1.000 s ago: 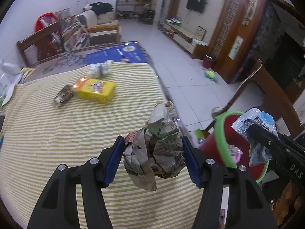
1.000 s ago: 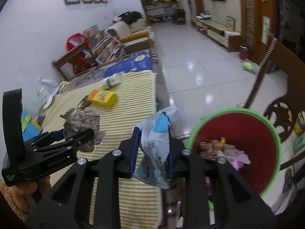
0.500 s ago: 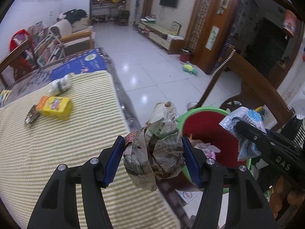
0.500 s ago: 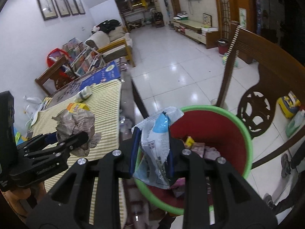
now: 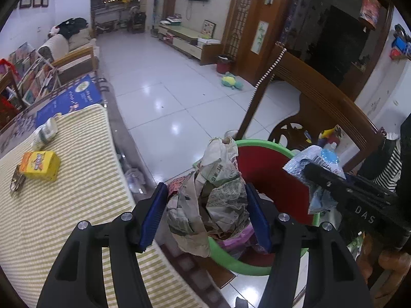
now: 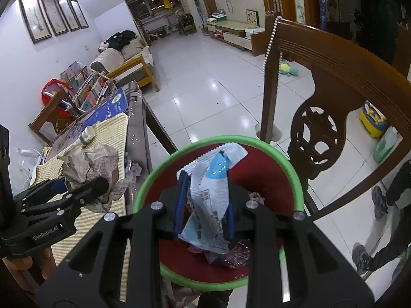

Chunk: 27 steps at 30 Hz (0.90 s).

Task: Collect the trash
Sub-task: 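Carry the newspaper ball over the red bin with the left gripper while the right holds the wrapper above it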

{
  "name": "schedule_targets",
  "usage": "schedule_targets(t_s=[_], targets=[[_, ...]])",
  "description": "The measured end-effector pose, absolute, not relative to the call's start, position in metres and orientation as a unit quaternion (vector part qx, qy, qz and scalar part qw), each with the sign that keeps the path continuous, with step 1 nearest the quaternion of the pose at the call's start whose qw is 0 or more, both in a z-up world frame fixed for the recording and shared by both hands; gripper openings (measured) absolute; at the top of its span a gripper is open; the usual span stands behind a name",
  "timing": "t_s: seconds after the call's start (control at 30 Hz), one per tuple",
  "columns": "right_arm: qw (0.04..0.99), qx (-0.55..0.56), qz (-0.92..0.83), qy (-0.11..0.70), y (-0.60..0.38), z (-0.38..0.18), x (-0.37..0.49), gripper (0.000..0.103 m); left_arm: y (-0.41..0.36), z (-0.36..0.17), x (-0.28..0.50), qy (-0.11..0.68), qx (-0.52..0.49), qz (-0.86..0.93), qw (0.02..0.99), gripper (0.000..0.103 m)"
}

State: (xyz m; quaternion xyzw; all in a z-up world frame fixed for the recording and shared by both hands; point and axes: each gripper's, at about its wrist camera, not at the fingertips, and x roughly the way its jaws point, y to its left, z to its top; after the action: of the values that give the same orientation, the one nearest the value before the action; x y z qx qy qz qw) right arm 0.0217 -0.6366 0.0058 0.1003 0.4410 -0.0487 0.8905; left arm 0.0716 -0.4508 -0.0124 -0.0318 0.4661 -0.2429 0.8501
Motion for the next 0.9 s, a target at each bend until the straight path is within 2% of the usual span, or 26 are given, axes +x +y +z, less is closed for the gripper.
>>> schedule_targets(t_s=[0.9], targets=[[0.889,0.105,-0.074,0.439,-0.648,0.008,0.021,0.026,-0.471,-0.025,0.076,0.493,-0.028,-0.291,0.82,0.059]])
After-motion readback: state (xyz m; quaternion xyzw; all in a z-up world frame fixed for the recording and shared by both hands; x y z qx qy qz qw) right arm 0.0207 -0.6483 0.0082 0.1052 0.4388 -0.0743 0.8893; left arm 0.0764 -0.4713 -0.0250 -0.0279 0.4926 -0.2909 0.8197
